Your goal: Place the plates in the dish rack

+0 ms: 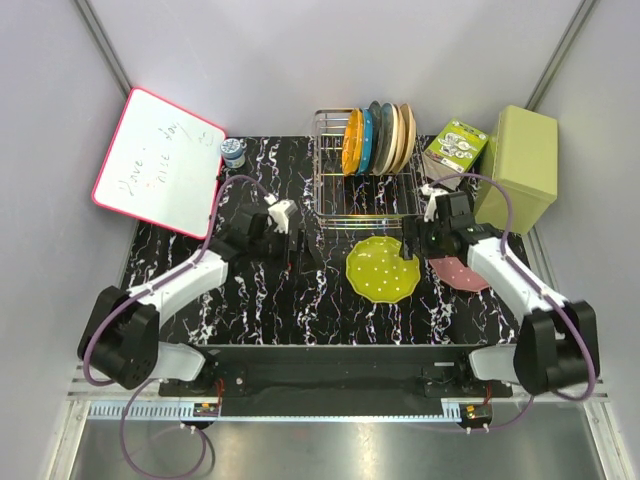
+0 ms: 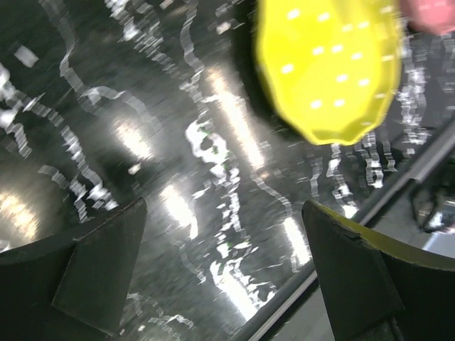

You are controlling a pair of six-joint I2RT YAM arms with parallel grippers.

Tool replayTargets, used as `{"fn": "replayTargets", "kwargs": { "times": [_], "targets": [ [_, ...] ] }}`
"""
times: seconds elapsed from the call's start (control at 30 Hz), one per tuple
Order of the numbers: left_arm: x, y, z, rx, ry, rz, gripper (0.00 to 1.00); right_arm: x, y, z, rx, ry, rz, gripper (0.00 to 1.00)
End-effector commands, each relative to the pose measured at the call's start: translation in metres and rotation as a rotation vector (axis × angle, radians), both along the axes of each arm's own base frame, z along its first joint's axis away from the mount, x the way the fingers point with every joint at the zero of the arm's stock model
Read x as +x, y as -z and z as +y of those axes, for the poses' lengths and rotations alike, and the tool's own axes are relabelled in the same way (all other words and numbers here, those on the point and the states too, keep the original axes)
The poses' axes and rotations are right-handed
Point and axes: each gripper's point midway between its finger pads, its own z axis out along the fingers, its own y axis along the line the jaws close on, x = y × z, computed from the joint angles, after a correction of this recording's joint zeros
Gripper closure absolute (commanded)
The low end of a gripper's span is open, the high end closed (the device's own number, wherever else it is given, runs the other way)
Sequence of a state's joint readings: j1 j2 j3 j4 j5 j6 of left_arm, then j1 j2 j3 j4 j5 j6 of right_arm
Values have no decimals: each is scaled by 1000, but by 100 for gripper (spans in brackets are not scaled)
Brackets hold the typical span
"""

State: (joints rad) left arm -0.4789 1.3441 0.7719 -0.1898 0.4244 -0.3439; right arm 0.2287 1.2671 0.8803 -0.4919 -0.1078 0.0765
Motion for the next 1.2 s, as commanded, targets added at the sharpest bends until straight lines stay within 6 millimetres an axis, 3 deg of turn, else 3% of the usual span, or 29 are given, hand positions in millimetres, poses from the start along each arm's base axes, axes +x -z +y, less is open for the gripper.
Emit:
{"fn": "replayTargets", "kwargs": {
  "times": [0.0, 0.17, 0.37, 0.53, 0.73, 0.9, 1.17],
  "targets": [
    [14, -62, -26, -145, 99, -172, 5, 0, 22, 16, 77, -23, 102, 5],
    [12, -96, -11, -156, 120, -274, 4, 5, 43, 10, 36, -4, 145, 4],
    [7, -107, 11, -163, 81, -301, 3, 10, 60, 18, 59, -18, 197, 6],
    [2, -105, 21, -174, 46, -296, 3, 20, 60, 29, 106, -12, 219, 8],
    [8, -109, 30, -164, 19, -323, 2, 19, 63, 39, 142, -22, 244, 7],
    [9, -105, 32, -163, 2, -319, 2, 7, 62, 65, 141, -105, 242, 6],
    [11, -76, 43, -158, -109, -236, 1, -13, 66, 112, 127, -247, 253, 6]
  ]
}}
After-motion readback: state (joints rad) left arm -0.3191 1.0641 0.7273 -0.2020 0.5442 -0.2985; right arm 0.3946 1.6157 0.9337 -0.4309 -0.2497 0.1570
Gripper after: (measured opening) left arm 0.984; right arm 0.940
